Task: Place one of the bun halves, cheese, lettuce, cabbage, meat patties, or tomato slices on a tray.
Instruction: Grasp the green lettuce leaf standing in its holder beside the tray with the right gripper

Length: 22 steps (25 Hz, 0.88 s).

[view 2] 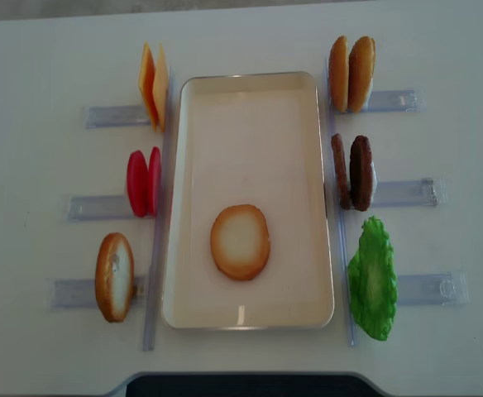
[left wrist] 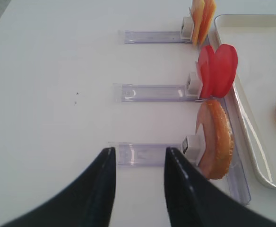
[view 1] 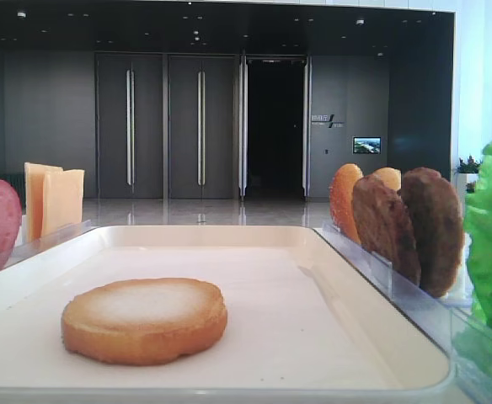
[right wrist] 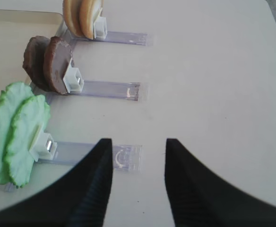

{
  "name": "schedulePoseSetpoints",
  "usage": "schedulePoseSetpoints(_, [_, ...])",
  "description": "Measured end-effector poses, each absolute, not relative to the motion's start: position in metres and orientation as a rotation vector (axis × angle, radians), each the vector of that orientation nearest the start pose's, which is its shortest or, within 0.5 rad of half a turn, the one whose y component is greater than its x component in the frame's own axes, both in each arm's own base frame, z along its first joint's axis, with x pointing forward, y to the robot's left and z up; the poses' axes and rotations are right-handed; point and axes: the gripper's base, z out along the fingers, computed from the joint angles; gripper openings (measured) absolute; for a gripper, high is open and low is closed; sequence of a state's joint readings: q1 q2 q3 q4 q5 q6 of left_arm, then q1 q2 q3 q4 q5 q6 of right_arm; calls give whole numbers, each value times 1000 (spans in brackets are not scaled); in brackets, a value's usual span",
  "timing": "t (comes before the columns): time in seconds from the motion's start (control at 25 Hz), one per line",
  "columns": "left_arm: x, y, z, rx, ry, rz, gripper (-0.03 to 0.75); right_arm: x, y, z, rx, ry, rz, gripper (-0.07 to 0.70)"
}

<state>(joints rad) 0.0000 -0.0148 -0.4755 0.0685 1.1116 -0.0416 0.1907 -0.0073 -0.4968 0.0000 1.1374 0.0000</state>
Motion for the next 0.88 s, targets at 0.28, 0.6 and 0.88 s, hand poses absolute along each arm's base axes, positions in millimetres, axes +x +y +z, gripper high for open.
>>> schedulePoseSetpoints(0.28, [-7,6,267,-49,2103,58,223,-9,-2,270,-202,2109,113,288])
schedulePoseSetpoints(0.6, [-7,6,267,-49,2103,58,221,-9,-1,270,-192,2111,130,288])
schedulePoseSetpoints(0.88, [-7,6,267,-49,2103,58,219,-10,2,271,-194,2118,172,288])
